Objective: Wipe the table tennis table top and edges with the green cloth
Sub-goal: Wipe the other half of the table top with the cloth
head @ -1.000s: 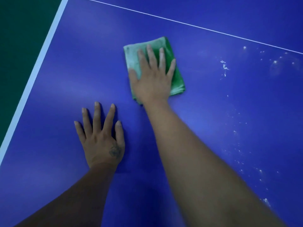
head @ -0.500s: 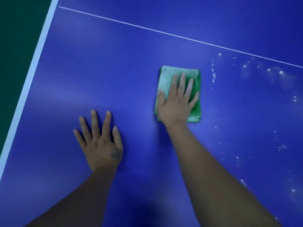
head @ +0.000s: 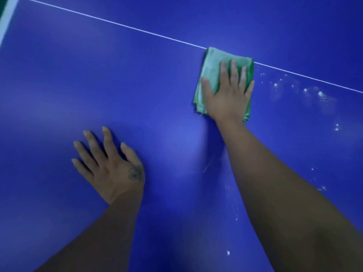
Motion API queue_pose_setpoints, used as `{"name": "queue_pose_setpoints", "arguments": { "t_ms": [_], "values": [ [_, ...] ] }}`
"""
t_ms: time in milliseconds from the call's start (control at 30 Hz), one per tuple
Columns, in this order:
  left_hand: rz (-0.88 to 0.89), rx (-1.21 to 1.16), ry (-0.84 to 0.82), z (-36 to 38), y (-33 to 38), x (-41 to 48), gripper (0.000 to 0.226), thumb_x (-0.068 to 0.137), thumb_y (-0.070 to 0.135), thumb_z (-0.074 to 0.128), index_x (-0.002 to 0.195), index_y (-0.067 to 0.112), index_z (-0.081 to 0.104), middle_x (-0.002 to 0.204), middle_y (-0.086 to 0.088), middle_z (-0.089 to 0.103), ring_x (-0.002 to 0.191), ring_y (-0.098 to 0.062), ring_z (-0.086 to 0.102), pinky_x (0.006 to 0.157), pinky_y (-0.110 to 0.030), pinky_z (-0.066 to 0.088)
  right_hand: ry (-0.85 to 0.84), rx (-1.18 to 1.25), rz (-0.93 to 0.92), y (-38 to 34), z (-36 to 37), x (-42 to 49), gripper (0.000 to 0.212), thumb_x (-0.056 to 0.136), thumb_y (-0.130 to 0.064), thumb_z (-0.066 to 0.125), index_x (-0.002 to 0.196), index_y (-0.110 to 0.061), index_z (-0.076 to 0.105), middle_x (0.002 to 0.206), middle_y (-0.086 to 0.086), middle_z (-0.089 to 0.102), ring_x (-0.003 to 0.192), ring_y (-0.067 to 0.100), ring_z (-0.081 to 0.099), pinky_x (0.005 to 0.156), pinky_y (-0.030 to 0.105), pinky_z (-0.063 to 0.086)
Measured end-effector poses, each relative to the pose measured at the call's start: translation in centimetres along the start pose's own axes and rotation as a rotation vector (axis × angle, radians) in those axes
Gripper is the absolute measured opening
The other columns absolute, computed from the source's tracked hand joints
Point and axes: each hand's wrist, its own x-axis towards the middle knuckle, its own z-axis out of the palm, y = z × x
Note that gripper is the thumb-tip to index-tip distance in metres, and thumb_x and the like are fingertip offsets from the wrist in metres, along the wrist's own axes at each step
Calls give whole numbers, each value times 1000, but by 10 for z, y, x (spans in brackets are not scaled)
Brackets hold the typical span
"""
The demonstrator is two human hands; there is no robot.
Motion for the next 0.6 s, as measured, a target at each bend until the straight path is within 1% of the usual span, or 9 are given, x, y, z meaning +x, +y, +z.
{"name": "queue_pose_setpoints", "arguments": {
  "t_ms": [133, 200, 267, 333, 433, 500, 600],
  "values": [
    [1, 16, -25, -2, 5, 1, 61, 112, 45, 33, 169, 24, 32, 180, -7, 18, 168, -33, 8, 134, -58, 5, 20, 16, 176, 15, -3, 27, 82, 104, -75, 26, 174, -34, 14, 183, -4, 6, 169, 26, 1, 134, 60, -3],
    [1, 31, -26, -4, 6, 1, 60, 113, 42, 35, 169, 24, 33, 180, -8, 18, 168, -33, 8, 134, -57, 5, 29, 29, 223, 2, 3, 16, 84, 104, -74, 25, 175, -31, 13, 183, -1, 4, 169, 28, -1, 133, 63, -3],
    [-1, 25, -17, -3, 7, 1, 58, 113, 39, 37, 169, 23, 35, 180, -8, 20, 167, -34, 10, 134, -57, 6, 38, 40, 225, -26, 9, -5, 86, 104, -73, 29, 175, -27, 13, 183, 3, 4, 169, 32, -2, 132, 65, -3],
    [-8, 9, -1, -3, 8, 1, 56, 113, 35, 37, 167, 23, 39, 179, -8, 23, 167, -34, 13, 134, -58, 7, 40, 36, 164, -62, 16, -38, 89, 103, -73, 33, 175, -24, 15, 183, 7, 7, 169, 35, 0, 131, 66, -3],
    [-9, 15, 16, -2, 8, 0, 54, 113, 33, 38, 166, 24, 40, 178, -8, 25, 167, -35, 15, 134, -58, 9, 58, 53, -44, -95, 29, -106, 87, 103, -71, 39, 173, -24, 23, 182, 7, 12, 169, 35, 6, 131, 65, 1],
    [-9, 16, 31, -2, 9, 0, 54, 113, 32, 38, 165, 24, 42, 178, -8, 27, 166, -34, 16, 134, -57, 9, 77, 78, -146, -86, 35, -140, 81, 104, -70, 42, 171, -25, 31, 181, 4, 18, 168, 33, 11, 132, 64, 6],
    [-11, 8, 50, -2, 11, 0, 54, 113, 34, 36, 165, 24, 43, 177, -7, 28, 167, -34, 17, 134, -57, 10, 91, 57, -226, -42, 32, -160, 77, 104, -70, 46, 169, -29, 38, 180, 1, 24, 168, 30, 16, 133, 61, 11]
  ]
}}
